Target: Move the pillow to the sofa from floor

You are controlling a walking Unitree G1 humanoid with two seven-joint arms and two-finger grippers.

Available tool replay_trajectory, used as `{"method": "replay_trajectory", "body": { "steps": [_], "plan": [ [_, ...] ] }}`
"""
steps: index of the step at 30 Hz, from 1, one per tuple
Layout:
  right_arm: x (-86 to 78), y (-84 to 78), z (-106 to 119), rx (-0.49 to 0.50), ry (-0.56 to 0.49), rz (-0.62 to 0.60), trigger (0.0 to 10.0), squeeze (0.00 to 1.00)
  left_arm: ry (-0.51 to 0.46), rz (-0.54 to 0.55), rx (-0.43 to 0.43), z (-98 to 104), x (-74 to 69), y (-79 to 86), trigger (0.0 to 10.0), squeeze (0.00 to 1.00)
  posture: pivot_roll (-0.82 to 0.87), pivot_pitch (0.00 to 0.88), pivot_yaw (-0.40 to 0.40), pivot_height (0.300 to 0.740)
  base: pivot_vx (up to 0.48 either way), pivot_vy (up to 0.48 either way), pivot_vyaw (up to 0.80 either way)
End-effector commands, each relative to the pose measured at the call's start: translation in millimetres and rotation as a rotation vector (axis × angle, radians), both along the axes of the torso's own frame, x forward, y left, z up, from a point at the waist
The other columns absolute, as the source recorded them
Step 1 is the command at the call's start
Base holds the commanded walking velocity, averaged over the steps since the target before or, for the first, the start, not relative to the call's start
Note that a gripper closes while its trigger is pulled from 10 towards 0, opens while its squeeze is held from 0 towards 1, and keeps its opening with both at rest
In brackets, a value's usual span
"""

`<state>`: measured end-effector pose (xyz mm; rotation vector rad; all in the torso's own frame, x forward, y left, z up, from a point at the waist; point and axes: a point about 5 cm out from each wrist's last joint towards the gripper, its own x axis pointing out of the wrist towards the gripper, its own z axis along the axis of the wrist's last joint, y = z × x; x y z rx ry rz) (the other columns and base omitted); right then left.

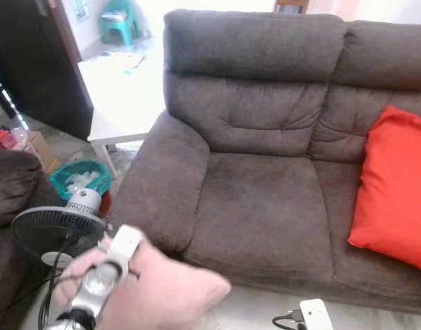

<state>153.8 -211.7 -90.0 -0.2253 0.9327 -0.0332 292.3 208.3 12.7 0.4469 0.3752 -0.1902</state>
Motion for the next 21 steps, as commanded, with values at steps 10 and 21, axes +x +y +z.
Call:
{"method": "replay_trajectory", "body": {
  "steps": [10, 21],
  "plan": [
    [7.4, 3.3, 6, 0.049, -0.077, 0.081, 10.0, 0.0, -0.19, -0.076, -0.011, 46, 25.4, 1.7, 10.0, 0.0, 0.07, 0.006, -0.024, 0.74, 0.0, 0.0, 0.0],
    [132.9, 18.7, 87, 0.106, -0.31, 0.422, 10.0, 0.01, -0.313, -0.251, -0.063, 103, 52.7, -30.7, 10.0, 0.0, 0.07, 0.004, -0.033, 0.74, 0.0, 0.0, 0.0]
  ]
}}
